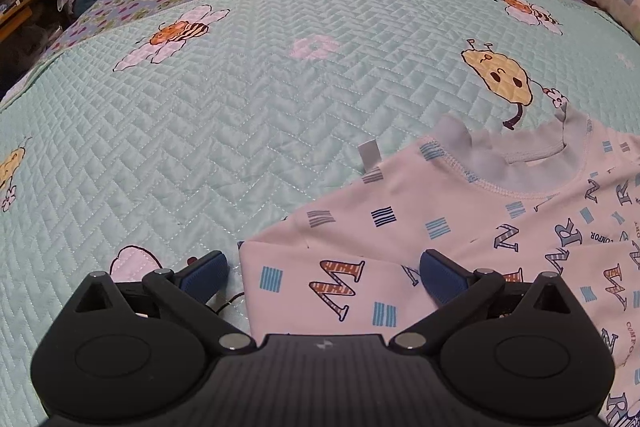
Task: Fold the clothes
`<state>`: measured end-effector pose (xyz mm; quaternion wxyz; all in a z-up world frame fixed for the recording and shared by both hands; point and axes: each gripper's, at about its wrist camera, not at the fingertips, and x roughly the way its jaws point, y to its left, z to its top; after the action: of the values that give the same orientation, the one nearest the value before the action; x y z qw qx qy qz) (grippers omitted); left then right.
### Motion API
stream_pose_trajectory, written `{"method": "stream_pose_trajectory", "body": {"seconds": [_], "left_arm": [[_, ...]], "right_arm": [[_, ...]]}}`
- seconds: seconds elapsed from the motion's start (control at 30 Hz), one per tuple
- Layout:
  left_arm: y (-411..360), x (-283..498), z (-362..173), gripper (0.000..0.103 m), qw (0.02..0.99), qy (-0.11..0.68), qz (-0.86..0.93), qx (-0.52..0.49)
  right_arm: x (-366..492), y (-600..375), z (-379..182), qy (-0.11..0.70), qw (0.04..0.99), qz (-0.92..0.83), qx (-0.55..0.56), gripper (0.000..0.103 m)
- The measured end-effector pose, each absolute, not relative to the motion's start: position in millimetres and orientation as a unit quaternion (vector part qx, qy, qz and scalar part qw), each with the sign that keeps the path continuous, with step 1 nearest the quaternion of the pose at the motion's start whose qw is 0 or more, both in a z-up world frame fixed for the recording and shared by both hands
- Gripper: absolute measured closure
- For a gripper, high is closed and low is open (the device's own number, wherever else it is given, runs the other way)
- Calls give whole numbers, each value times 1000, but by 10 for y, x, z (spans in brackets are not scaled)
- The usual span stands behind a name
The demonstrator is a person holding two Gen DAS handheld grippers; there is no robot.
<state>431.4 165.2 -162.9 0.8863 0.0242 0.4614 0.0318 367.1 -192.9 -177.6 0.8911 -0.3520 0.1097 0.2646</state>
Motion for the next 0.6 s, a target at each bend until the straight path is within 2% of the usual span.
{"method": "stream_pose_trajectory", "body": {"seconds": [0.03,0.13,0.23,0.3,0.4,0.47,0.53,0.57,0.6], "left_arm": [[1659,4312,-1632,1,886,461,32,22],[1663,4311,-1632,1,886,461,34,18],[1645,4301,-1622,1,887,461,35,24],[1641,4294,-1615,1,887,460,36,27],[1649,4284,-1609,1,887,460,38,24],[1669,4276,-1577,2,887,460,40,18],[1729,4232,-1478,11,893,448,35,2],[1805,4193,-1396,12,899,437,32,-19],[1889,4151,-1309,12,904,425,30,-42]], "right_arm": [[3665,-1911,-1818,110,886,256,-371,95],[3864,-1997,-1850,183,893,238,-336,95],[4057,-2257,-1617,230,925,225,-203,86],[4227,-2484,-1484,271,929,241,-76,74],[4483,-2723,-1462,315,912,253,72,68],[4647,-2719,-1554,345,894,257,122,63],[4789,-2635,-1666,370,881,261,139,65],[4795,-2553,-1691,359,894,249,95,77],[4794,-2471,-1709,347,907,236,51,83]]}}
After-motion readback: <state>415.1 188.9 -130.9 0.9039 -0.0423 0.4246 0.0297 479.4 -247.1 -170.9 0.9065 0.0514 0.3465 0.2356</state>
